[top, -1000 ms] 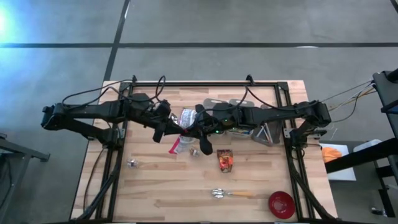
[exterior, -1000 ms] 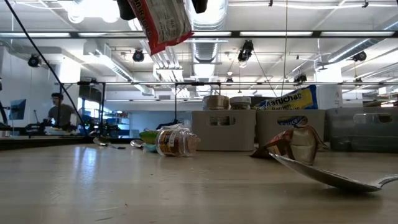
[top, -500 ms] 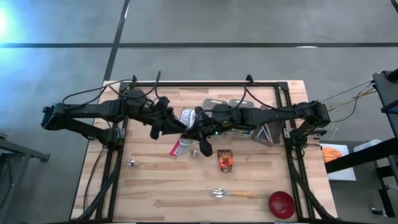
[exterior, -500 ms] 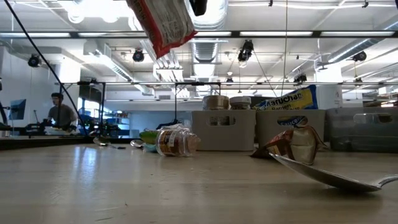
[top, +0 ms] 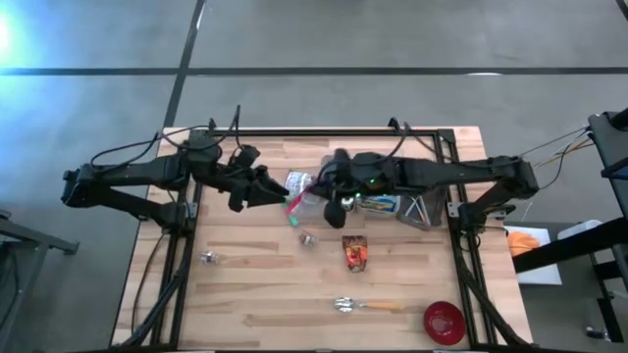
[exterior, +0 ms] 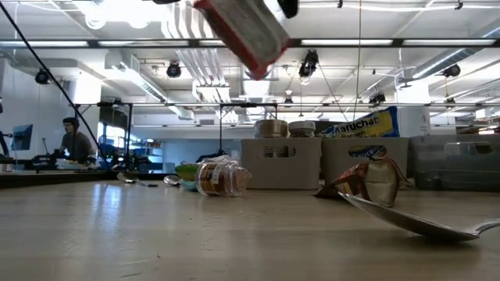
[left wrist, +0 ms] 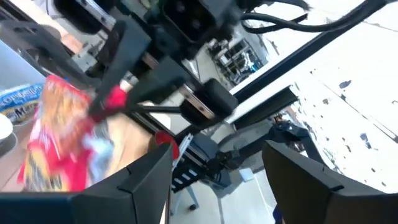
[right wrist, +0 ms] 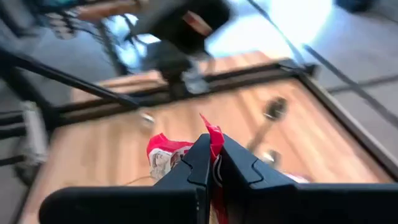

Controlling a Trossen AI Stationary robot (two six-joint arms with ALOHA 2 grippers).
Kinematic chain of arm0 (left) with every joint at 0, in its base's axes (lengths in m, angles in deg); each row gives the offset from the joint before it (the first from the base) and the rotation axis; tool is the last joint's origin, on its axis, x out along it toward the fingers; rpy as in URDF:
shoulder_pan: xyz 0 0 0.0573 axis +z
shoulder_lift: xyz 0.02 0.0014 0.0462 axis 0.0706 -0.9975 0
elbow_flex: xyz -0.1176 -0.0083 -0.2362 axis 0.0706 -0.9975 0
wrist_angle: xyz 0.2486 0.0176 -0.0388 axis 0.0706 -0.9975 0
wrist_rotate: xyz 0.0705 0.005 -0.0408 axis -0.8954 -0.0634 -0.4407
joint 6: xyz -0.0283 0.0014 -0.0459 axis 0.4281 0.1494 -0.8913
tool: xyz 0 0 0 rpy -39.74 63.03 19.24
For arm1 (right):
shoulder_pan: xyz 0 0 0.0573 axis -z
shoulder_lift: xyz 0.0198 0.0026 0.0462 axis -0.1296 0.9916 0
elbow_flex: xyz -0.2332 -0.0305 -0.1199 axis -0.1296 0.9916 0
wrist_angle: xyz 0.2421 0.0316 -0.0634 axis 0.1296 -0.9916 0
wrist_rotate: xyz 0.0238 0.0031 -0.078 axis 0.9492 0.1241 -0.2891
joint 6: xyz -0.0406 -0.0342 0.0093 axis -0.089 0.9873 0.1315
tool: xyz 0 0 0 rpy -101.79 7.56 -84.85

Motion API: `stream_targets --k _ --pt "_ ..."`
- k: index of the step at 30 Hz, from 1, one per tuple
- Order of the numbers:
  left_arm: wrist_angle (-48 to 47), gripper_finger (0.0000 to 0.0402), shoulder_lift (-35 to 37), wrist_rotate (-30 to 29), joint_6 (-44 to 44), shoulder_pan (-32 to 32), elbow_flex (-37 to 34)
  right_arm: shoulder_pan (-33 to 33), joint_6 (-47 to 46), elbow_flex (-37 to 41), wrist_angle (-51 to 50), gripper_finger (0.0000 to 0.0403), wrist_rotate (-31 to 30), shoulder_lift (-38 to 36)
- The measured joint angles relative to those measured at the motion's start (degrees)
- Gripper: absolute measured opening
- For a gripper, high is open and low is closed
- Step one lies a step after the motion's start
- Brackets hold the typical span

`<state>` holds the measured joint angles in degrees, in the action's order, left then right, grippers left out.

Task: Pick & Place Food Item
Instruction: Put the red noodle pack into the right gray bin

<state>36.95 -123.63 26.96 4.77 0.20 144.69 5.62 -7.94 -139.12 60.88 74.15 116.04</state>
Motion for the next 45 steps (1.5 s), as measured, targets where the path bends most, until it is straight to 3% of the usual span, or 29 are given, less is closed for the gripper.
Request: stream_targets --k 17,27,36,45 --pt "-3.49 0.0251 2.99 -3.54 0.25 -0.02 0.0 6.46 -0.33 0.04 -26.78 0.0011 -16.32 -11.37" --pt "-5.79 0.0252 2.99 -5.64 0.11 -0.02 0.0 6.93 -6.09 0.59 -36.58 0.0011 -25.01 -7.43" --pt "-5.91 0.0252 3.12 -5.78 -0.98 -0.02 0.0 6.89 -7.95 1.47 -39.86 0.0011 -27.07 -2.4" --pt "-6.97 0.0252 4.04 -5.77 -1.0 -0.02 0.0 6.87 -13.13 8.75 -40.15 0.0011 -27.99 -2.28"
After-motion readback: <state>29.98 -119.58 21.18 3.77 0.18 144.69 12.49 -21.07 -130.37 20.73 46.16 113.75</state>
